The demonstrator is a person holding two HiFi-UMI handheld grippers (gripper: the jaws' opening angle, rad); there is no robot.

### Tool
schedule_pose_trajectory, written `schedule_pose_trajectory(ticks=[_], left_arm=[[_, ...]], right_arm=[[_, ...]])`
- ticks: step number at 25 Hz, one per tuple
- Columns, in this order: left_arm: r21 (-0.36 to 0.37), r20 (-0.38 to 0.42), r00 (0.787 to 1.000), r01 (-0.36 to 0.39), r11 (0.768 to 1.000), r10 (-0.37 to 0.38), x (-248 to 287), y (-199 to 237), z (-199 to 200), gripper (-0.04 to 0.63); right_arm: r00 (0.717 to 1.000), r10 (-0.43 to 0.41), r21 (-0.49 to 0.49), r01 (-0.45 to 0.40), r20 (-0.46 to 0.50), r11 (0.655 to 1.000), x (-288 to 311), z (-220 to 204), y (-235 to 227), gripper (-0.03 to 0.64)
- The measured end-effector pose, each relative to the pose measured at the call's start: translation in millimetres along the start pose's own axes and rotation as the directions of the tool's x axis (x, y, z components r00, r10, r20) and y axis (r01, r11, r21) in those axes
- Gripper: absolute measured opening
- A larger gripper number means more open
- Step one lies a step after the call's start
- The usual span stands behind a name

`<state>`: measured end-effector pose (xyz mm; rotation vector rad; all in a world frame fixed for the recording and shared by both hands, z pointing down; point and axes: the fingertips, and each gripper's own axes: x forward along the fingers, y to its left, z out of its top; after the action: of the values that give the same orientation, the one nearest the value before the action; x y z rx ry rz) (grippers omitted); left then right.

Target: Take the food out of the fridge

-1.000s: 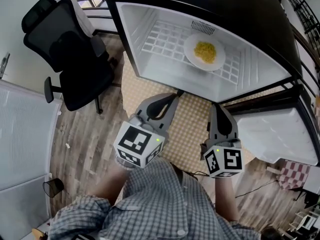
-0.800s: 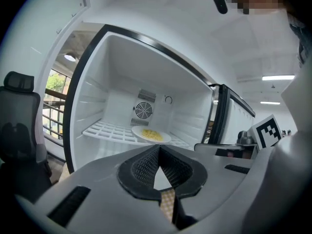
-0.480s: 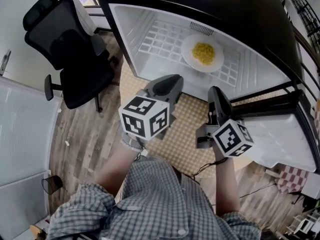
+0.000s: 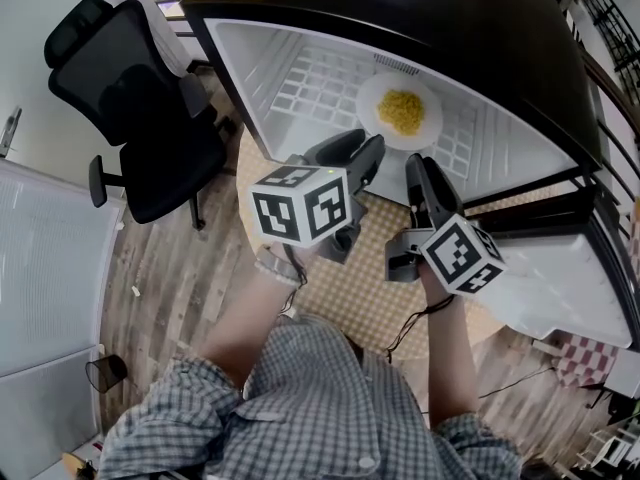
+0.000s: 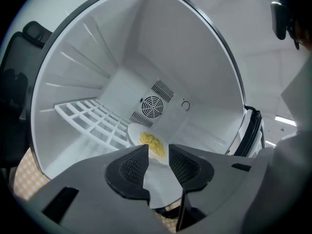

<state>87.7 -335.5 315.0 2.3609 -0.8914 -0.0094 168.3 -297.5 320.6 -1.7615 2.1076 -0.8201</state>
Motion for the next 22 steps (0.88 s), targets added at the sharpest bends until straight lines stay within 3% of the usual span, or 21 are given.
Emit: schedule_pose_trajectory(ticks=[7, 18, 22], left_arm=[[0.048, -0.021, 1.000, -0.022, 0.999, 0.023, 18, 13, 17, 0.197], [0.037, -0.057, 0.993, -0.102, 0.994, 0.104, 29, 32, 20, 0.204], [0.014, -0.061, 0.994, -0.085, 0.996, 0.086, 32, 30, 20, 0.204]], right_arm=[[0.997, -0.076, -0.055, 0.075, -0.020, 0.996, 17, 11, -14, 0.143], [0.991, -0.127, -0.048, 0.125, -0.045, 0.991, 29, 14, -25, 0.150], [0.992, -0.114, -0.041, 0.112, -0.048, 0.993, 31, 14, -21, 0.150]])
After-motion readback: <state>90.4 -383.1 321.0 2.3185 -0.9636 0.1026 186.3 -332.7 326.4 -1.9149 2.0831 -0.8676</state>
